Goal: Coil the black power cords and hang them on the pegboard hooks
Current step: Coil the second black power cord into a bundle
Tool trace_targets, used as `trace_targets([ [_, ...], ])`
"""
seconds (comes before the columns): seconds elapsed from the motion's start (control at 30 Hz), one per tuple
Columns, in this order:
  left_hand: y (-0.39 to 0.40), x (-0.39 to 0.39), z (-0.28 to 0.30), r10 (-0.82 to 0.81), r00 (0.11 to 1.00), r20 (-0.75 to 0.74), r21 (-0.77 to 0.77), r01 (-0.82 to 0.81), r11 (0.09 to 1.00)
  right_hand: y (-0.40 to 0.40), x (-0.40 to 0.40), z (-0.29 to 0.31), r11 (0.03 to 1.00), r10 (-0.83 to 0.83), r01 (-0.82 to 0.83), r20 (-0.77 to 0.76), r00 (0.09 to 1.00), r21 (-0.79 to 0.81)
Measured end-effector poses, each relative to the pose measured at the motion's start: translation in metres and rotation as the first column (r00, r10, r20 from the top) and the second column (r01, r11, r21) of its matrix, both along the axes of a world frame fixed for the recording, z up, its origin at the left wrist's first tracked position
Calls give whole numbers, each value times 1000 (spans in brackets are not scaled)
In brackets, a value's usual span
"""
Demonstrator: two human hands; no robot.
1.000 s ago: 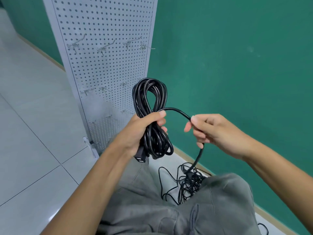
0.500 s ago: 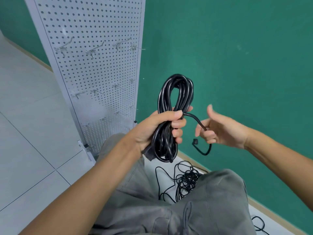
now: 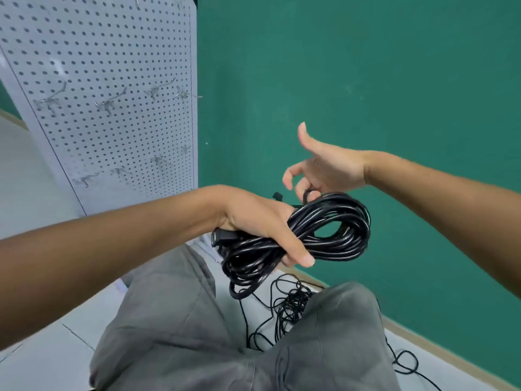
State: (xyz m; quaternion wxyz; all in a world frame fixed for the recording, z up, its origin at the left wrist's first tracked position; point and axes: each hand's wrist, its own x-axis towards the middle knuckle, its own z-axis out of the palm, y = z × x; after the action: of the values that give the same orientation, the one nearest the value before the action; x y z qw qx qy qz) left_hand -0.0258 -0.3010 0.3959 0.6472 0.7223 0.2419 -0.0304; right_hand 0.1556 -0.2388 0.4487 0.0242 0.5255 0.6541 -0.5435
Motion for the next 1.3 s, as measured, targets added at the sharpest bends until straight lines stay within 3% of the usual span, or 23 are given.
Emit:
trace_targets([
  [0.1,3,15,-2,-24,994,-104,17,26,1000,-1,-23,18,988,109,-124,146,983,96],
  [0.27,7,22,-11,11,992,-126,-52,-18,998,-19,-49,43,929,193,-296,390,900,223],
  [0.5,7,33,-38,346,926,-152,-49,-356,933,-37,-65,41,797,163,-490,656,737,353],
  [0.73,13,25,-52,661,742,-110,-125,-670,732,-35,-40,17,758,37,-373,534,844,536],
  [0.9,12,17,-59,797,604,9,-263,-767,585,-38,-22,5,818,9,-173,288,958,548],
  [1.0,8,12,-64,836,539,100,-308,-782,541,-42,-14,3,842,-6,-91,178,984,531],
  [1.2,-10,6,-65,876,424,230,-386,-786,482,-56,-9,-11,775,-11,-100,172,985,624],
  [1.3,-22,4,-62,858,391,334,-486,-708,512,-62,-2,-16,838,20,-2,-28,999,545],
])
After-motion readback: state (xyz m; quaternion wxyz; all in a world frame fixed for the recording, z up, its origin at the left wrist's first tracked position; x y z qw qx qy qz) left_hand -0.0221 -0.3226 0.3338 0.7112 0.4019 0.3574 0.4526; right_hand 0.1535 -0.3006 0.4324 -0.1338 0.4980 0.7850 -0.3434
